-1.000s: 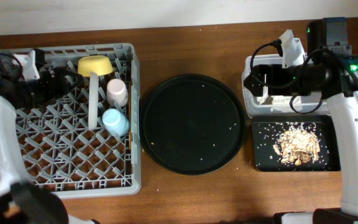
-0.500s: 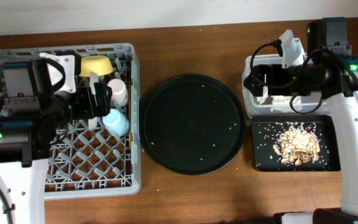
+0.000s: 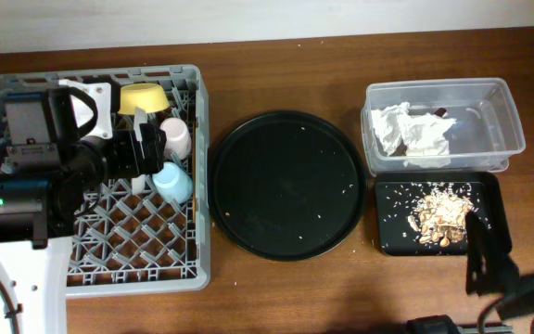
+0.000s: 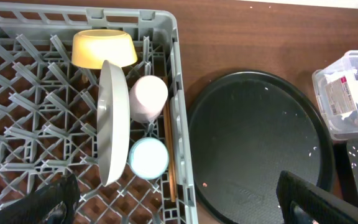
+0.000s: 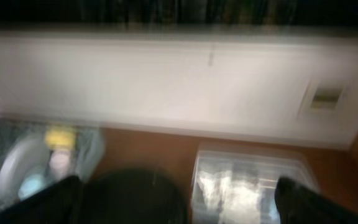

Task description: Sort waste into correct bins and load items into the dishwasher rack

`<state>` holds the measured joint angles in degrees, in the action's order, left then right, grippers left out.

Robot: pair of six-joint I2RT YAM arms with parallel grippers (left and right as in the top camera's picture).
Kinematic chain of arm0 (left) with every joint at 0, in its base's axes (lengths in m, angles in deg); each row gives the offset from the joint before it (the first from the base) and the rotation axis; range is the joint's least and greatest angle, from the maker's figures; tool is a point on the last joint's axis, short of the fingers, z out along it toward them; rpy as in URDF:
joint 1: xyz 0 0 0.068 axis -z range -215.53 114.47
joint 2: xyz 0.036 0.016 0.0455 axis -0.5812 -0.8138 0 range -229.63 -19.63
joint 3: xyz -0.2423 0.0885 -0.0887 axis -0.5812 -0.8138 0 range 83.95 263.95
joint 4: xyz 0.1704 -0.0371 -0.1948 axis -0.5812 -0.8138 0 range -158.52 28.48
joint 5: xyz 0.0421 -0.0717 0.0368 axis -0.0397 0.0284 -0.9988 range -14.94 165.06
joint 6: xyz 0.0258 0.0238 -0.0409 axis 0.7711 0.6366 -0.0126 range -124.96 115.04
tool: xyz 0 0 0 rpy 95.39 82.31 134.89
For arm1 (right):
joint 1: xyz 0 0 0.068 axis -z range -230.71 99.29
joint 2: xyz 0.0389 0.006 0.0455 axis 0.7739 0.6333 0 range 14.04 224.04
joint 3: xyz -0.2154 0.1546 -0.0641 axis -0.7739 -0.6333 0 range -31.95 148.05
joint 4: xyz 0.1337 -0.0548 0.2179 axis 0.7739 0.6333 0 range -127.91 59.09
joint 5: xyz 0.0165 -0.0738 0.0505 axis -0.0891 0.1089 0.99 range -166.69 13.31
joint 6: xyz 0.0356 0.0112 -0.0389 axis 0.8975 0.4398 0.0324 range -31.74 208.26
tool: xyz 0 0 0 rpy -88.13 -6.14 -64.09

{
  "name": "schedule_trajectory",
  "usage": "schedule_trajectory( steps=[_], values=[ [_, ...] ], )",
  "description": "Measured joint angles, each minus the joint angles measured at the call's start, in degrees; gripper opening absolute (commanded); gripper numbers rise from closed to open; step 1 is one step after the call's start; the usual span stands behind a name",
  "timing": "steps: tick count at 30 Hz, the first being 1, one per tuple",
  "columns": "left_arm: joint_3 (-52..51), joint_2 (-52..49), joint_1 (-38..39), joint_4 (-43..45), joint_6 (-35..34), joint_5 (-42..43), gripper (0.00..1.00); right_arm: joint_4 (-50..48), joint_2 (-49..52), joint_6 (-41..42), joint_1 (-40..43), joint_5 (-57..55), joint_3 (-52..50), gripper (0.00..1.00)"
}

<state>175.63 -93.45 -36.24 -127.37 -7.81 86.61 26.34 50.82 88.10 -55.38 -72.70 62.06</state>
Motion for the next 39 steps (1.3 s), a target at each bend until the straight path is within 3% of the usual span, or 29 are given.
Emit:
schedule_trajectory(
  steps=[5,8,12,22,29,39],
  values=[
    [0.00,0.00,0.00,0.07,0.00,-0.04,0.99,-28.57,-21.29,-2.16,-0.74,-3.54,-34.60,0.99],
    [0.00,0.00,0.00,0.07,0.00,-0.07,0.99,-52.59,-30.14,-2.71,0.61,-2.84,-57.94,0.99],
    [0.00,0.00,0.00,0.04,0.00,-0.04,0.99,-66.20,-34.75,-2.91,0.83,-0.96,-77.66,0.99],
    [0.00,-0.02,0.00,0.07,0.00,-0.04,0.99,-68.76,-35.87,-2.93,0.83,-1.16,-91.06,0.99],
    [0.00,-0.02,0.00,0.07,0.00,-0.04,0.99,-60.33,-35.98,-3.04,2.75,-1.11,-93.29,0.99],
    [0.00,-0.02,0.00,0.07,0.00,-0.04,0.99,-60.04,-36.00,-3.04,4.85,-1.18,-93.29,0.99]
  ],
)
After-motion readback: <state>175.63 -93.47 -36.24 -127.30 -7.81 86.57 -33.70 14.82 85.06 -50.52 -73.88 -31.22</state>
